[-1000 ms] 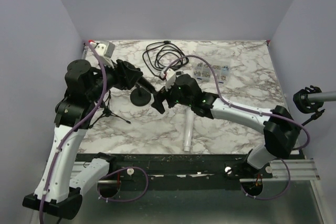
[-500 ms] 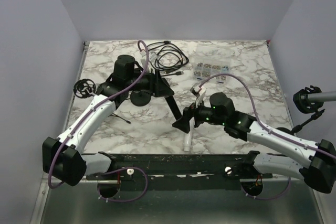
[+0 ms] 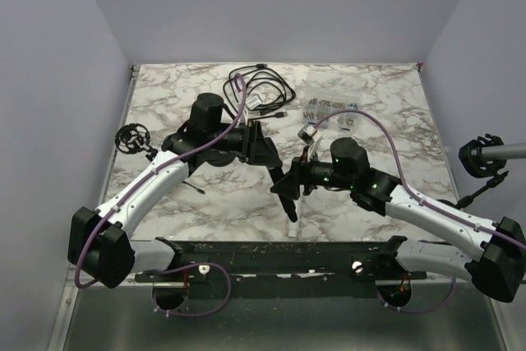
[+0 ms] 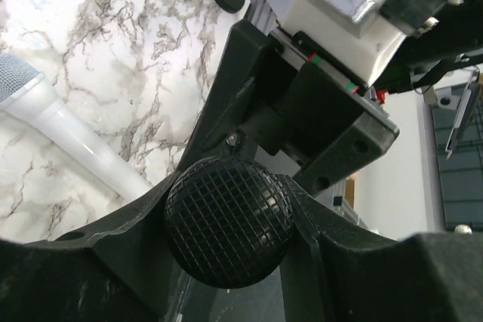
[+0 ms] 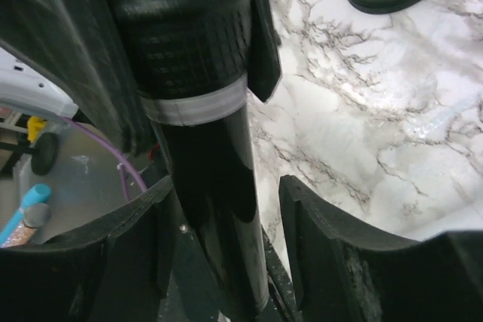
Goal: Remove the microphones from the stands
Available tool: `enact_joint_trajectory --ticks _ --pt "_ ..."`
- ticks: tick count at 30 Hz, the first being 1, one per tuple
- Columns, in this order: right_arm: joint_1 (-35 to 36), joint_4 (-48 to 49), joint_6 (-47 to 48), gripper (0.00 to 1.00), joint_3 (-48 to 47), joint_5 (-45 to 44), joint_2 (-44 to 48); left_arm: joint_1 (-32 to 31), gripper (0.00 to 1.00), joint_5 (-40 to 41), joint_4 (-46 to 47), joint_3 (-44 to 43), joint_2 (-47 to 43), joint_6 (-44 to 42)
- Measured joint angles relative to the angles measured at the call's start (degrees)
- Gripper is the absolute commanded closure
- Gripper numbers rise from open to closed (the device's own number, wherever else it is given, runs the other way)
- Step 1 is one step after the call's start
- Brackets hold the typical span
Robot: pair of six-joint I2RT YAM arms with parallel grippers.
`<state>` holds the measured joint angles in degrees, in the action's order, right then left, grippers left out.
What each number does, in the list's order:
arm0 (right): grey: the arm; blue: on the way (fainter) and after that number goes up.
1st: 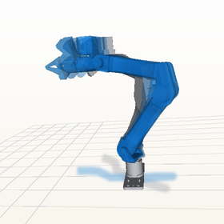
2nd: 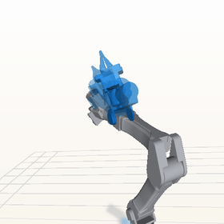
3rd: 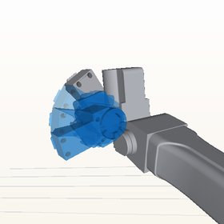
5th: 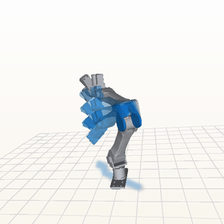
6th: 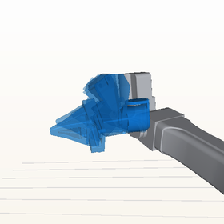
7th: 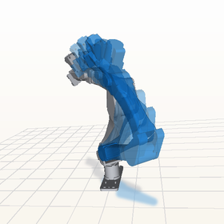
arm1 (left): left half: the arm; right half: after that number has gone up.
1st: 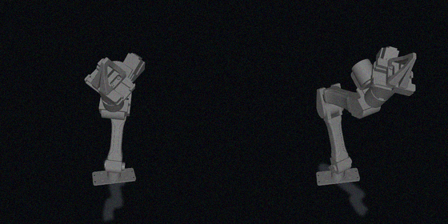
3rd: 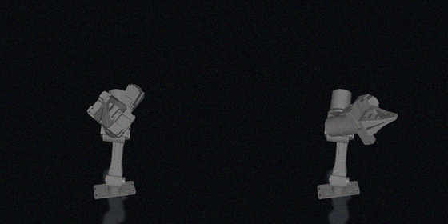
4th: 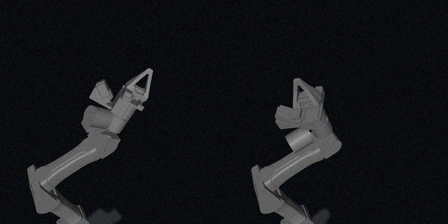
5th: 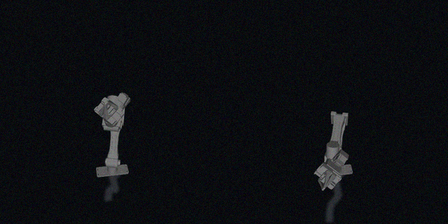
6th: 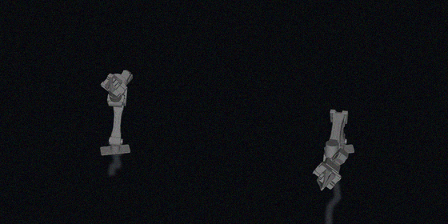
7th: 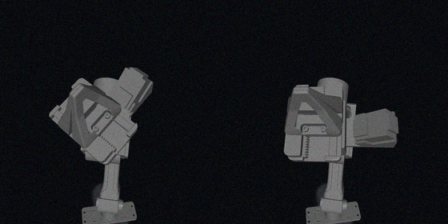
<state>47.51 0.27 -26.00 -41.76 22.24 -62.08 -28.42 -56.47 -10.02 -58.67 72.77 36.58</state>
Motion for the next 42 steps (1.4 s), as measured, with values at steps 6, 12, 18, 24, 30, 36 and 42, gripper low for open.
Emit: enact_joint_trajectory --ticks 6,12,18,24,30,36,42 --pt "0.2 2.7 -0.8 0.99 1.2 1.7 1.4 -1.1 1.00 0.3 -2.5 -0.5 0.0 -1.0" --pt "0.2 5.0 -1.0 0.99 2.3 2.1 1.5 -1.3 0.02 1.4 -6.3 -2.3 -0.1 -3.3" --pt "0.0 6.1 -1.6 0.99 2.8 2.1 0.2 -1.1 0.02 4.3 -9.0 -2.4 -2.8 -7.2" --pt "0.1 5.5 -1.6 0.99 2.8 -1.7 -1.2 -0.8 0.01 16.5 -10.3 -0.8 -13.3 -12.0" --pt "0.0 -3.7 -4.0 0.99 1.5 -17.7 -2.4 -0.8 0.01 32.8 -6.3 4.6 -31.9 -15.6" --pt "-1.2 -18.9 -10.6 0.99 -2.9 -33.5 -7.6 -0.8 0.01 40.5 -1.7 8.5 -38.6 -17.2" --pt "-2.7 -29.9 -16.7 0.99 -2.8 -37.0 -8.0 -0.8 0.01 43.7 -1.7 9.1 -38.5 -17.9"
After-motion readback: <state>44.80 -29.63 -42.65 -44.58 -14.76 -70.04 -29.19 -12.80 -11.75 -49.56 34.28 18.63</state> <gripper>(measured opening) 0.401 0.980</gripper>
